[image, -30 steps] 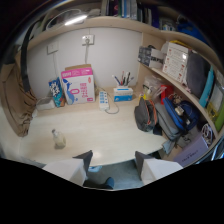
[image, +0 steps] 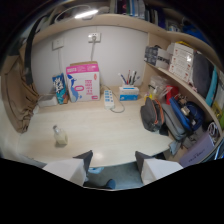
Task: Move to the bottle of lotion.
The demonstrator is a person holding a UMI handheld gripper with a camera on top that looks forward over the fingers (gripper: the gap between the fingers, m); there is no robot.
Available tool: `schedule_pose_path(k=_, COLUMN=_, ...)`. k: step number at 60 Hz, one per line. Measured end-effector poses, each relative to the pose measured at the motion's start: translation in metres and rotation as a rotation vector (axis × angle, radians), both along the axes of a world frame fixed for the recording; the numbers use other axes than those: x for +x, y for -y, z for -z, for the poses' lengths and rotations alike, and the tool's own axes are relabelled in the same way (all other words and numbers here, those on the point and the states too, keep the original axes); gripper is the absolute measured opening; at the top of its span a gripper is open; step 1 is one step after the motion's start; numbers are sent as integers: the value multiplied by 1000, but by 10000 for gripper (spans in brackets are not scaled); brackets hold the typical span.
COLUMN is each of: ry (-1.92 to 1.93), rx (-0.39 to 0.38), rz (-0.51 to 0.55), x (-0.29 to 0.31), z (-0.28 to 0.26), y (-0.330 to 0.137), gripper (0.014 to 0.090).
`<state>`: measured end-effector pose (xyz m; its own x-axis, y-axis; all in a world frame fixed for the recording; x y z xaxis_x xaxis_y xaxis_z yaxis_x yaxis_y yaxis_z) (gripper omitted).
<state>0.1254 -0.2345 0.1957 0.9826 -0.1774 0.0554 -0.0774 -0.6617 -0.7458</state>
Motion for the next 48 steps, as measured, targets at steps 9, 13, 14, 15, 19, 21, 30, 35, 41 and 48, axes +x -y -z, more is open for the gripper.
schedule_pose_path(k=9, ry=-7, rx=7, rz=-48, x=-32, z=28, y=-13, gripper=866)
schedule_pose_path(k=13, ry=-21, rx=7, rz=-70, x=-51, z=43, y=-19, gripper=870)
schedule_pose_path(k=14, ry=-24, rx=6, rz=-76, x=-56, z=47, y=-20, gripper=870)
schedule_pose_path(k=15, ry=-26, rx=7, rz=-82, x=-61, z=51, y=-22, gripper=869)
schedule_pose_path(k=19, ry=-34, rx=13, rz=-107, x=-81, z=66, y=-30, gripper=870)
schedule_pose_path(k=21, ry=-39, rx=19, rz=-117, x=-91, z=72, y=-34, gripper=869)
schedule_pose_path(k=30, ry=-57, rx=28, rz=-163, x=-132, z=104, y=-54, gripper=893)
schedule_pose_path(k=35, ry=-55, rx=23, rz=-192, x=-151, z=119, y=-62, gripper=868)
schedule_pose_path(k=41, ry=-52, rx=25, rz=-226, x=-167, z=132, y=-71, gripper=869)
schedule_pose_path(k=48, ry=-60, rx=23, rz=-237, x=-182, z=148, y=-81, gripper=870)
